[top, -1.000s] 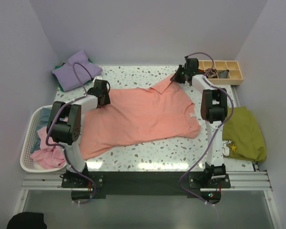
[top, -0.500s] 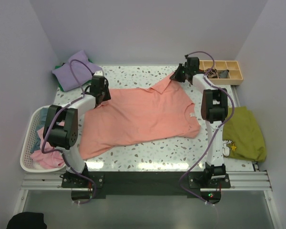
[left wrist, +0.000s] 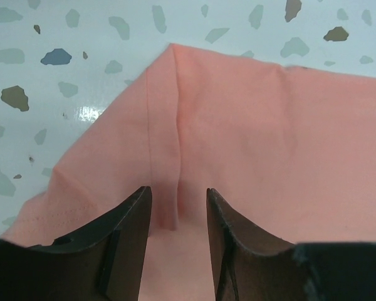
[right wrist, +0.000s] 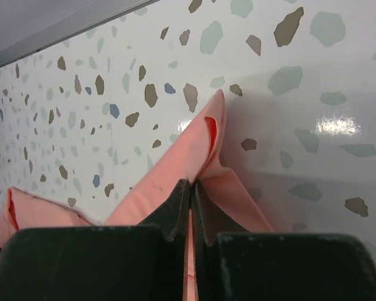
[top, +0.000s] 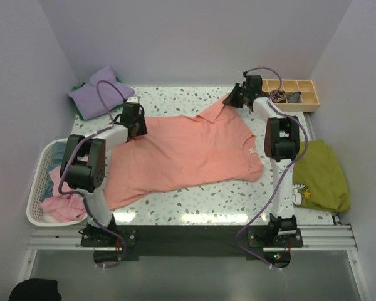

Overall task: Fold and stack the t-shirts
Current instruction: Grap the side of the flattened tshirt furthest away from the robot with both arms

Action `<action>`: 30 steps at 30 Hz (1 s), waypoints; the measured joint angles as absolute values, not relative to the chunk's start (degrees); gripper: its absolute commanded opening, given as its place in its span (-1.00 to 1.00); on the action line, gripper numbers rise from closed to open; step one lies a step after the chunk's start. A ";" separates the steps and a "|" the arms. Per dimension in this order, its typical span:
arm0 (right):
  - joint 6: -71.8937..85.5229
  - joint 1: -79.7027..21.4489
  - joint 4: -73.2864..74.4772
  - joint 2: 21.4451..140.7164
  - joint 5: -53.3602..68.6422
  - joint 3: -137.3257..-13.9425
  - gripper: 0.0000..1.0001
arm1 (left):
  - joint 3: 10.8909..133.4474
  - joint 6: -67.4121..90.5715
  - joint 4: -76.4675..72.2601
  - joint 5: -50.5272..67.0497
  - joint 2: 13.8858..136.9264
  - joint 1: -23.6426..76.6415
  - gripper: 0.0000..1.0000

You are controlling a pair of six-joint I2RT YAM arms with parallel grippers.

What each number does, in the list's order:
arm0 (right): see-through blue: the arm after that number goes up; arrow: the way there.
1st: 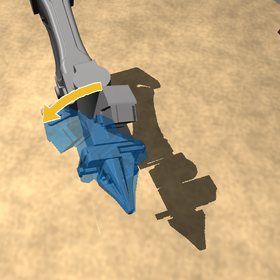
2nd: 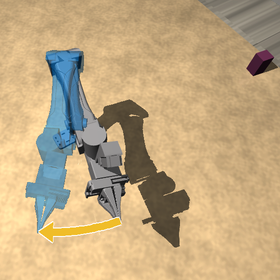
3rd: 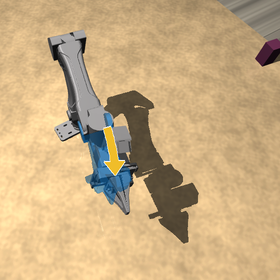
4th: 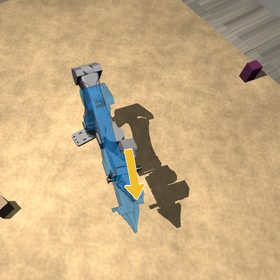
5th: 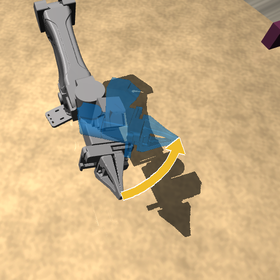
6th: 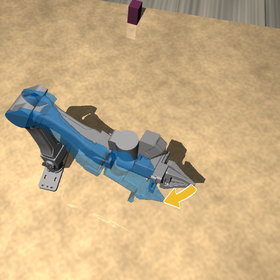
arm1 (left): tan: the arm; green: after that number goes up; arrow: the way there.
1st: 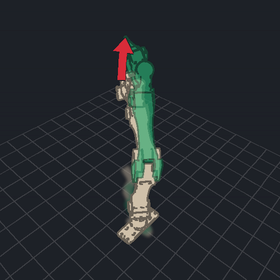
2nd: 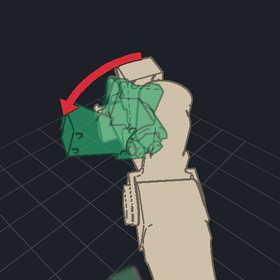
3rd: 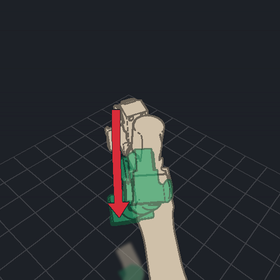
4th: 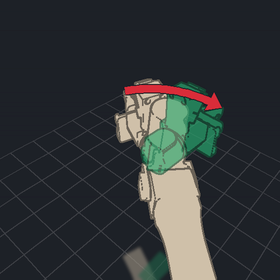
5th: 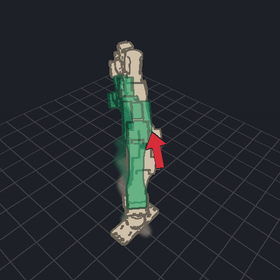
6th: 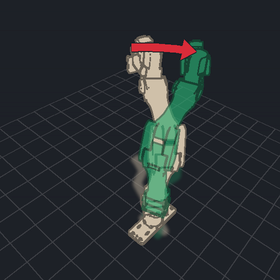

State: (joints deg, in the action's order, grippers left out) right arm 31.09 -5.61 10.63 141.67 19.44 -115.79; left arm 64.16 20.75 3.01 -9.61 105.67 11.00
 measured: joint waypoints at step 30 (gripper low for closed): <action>28.86 -4.34 11.75 132.46 19.42 -110.13 -1.00 | 69.10 18.24 8.23 -15.49 107.22 12.03 -1.00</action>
State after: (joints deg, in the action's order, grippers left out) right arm 28.86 -4.34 11.75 132.46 19.42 -110.13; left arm 69.10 18.24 8.23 -15.49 107.22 12.03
